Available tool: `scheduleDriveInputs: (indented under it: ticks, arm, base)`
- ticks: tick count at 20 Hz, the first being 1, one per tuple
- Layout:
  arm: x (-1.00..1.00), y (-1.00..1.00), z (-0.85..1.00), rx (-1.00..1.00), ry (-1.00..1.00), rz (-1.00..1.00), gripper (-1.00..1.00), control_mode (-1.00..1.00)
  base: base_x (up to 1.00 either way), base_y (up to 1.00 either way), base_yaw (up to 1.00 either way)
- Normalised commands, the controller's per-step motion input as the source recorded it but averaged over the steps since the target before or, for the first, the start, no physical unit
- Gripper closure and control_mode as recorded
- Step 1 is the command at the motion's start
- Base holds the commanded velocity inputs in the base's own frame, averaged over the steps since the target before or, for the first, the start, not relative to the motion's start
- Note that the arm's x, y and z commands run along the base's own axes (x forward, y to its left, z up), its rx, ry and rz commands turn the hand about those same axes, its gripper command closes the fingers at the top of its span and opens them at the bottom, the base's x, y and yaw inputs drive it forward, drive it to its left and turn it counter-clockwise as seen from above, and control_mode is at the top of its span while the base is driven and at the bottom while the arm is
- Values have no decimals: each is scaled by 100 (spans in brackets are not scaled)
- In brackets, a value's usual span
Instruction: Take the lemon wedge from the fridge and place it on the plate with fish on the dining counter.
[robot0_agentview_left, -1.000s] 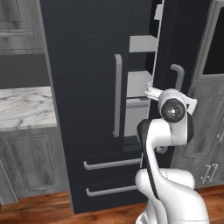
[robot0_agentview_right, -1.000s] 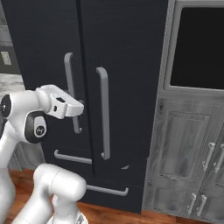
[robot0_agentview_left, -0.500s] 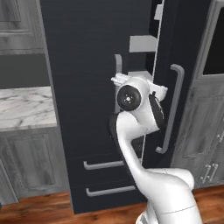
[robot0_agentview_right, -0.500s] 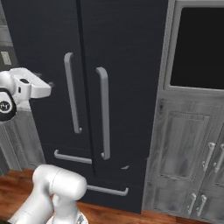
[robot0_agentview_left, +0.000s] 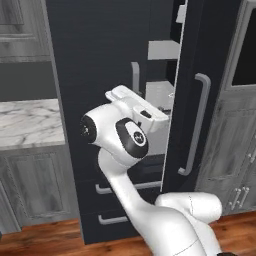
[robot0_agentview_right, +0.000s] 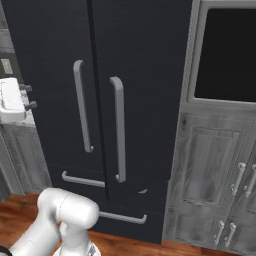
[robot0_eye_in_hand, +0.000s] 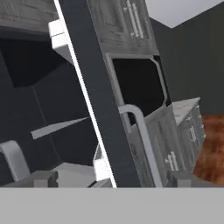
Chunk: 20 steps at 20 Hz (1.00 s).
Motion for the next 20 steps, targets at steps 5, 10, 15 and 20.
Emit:
scheduleDriveInputs:
  ticks: [5,10,15,20]
  arm:
    - [41,-48,0,13,0,-36,-100,-100]
    - [59,-68,0,13,8,0,-100,-100]
    - [49,-83,0,20,10,0,-100,-100]
    - [46,-56,0,7,8,0,-100,-100]
  base:
    - [0,0,0]
    - [0,0,0]
    - [0,0,0]
    - [0,0,0]
